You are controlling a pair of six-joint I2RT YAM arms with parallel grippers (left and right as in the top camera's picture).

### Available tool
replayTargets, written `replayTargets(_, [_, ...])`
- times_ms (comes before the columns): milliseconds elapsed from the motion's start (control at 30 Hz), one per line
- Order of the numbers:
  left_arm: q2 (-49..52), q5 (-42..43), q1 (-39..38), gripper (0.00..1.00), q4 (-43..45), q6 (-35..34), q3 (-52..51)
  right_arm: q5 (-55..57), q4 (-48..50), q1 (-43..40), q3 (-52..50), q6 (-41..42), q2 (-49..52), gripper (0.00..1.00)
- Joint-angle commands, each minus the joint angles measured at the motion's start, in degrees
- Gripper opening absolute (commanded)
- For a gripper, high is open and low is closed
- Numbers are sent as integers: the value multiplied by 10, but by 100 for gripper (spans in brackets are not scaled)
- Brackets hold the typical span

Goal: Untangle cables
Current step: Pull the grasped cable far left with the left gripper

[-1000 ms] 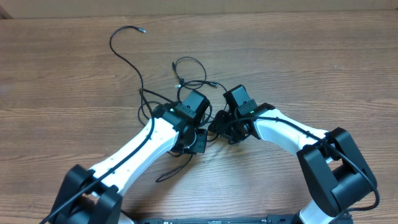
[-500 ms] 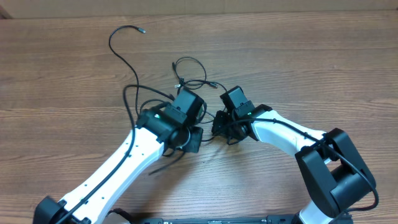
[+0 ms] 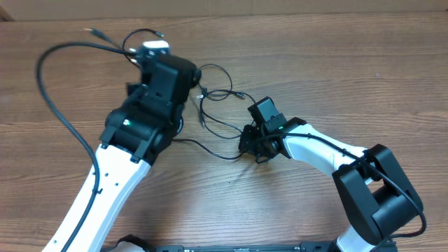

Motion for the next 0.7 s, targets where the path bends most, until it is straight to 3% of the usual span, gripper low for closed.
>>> replayTargets(0, [-7,-214,26,4,46,9,11,10,0,-4,-3,-1,4,4])
replayTargets(133, [-6,-255,74,4,121,9,11,10,0,-4,-3,-1,4,4])
replayTargets(300, [1,-225,159,4,172,9,10,10,0,-4,-3,-1,4,4])
replayTargets(667, [81,51,334,4,123,9,10,10,0,-4,-3,-1,4,4])
